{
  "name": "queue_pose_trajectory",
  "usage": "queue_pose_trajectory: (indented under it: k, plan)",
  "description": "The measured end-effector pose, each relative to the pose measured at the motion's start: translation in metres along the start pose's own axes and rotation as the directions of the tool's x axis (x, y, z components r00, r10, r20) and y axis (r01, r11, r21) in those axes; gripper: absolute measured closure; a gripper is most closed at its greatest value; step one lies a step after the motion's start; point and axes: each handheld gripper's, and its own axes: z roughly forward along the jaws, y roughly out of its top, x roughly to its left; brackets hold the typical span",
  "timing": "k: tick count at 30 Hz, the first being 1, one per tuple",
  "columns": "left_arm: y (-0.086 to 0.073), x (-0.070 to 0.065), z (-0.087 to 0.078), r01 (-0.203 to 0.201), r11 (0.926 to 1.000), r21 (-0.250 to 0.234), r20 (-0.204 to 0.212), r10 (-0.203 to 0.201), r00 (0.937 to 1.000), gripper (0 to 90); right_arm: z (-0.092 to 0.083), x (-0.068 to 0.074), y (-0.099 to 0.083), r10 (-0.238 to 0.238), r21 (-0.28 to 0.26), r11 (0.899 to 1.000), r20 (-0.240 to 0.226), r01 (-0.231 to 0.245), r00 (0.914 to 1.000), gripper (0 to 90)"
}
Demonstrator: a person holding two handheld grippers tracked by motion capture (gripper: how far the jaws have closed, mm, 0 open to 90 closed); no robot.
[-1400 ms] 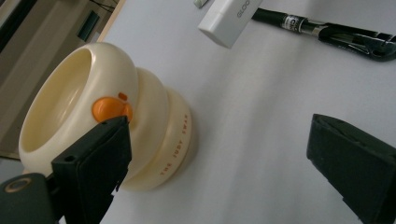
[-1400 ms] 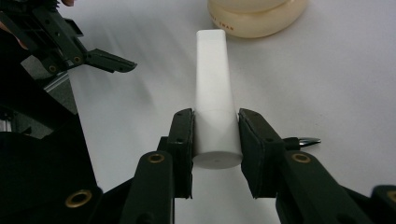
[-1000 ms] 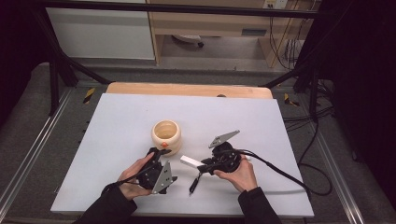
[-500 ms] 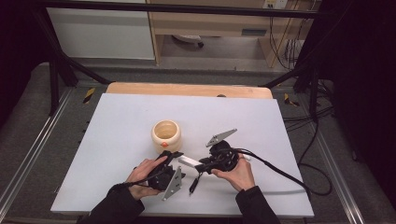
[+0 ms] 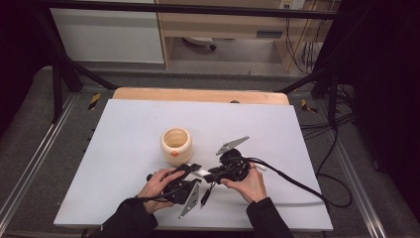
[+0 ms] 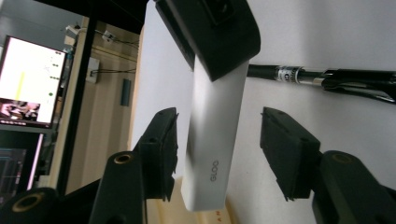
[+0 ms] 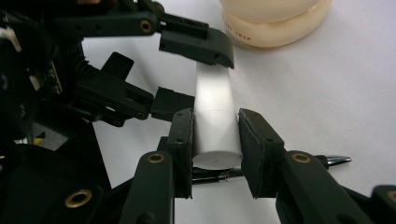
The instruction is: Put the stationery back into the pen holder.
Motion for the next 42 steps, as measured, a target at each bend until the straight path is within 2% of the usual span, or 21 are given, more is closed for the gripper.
queue_pose_trajectory:
  k: [8,13,25,34,38,42]
  plan:
    - [0.0036,-0.0041,0.0024,-0.061,0.9981,-0.006,-0.037,0.06,0.9975,59.9,0.0003,0.0003,0.0,0.018,0.0,1.0,0.002,-0.018,0.9998,67.1]
    - [0.0041,-0.005,0.0023,-0.072,0.9973,-0.016,-0.049,0.071,0.9963,64.5,0.0004,0.0005,-0.0003,0.021,0.0,1.0,0.002,-0.021,0.9998,67.1]
    - [0.0036,-0.0071,0.0015,-0.107,0.994,-0.021,-0.06,0.106,0.9926,68.0,0.002,0.0004,-0.0006,0.026,0.002,1.0,-0.008,-0.026,0.9996,67.0]
    - [0.0034,-0.0067,0.0005,-0.108,0.9939,-0.026,-0.061,0.106,0.9925,68.4,0.0016,0.0004,-0.0008,0.021,0.003,1.0,-0.015,-0.021,0.9997,66.6]
    - [0.0027,-0.006,0.0001,-0.091,0.9955,-0.024,-0.057,0.09,0.9943,68.5,0.001,0.0007,-0.0007,0.024,-0.007,1.0,-0.019,-0.024,0.9995,64.9]
    - [0.0008,-0.0048,-0.0003,-0.071,0.9972,-0.022,-0.049,0.07,0.9963,68.5,-0.0032,0.0014,-0.0007,0.018,-0.022,1.0,-0.014,-0.018,0.9997,59.5]
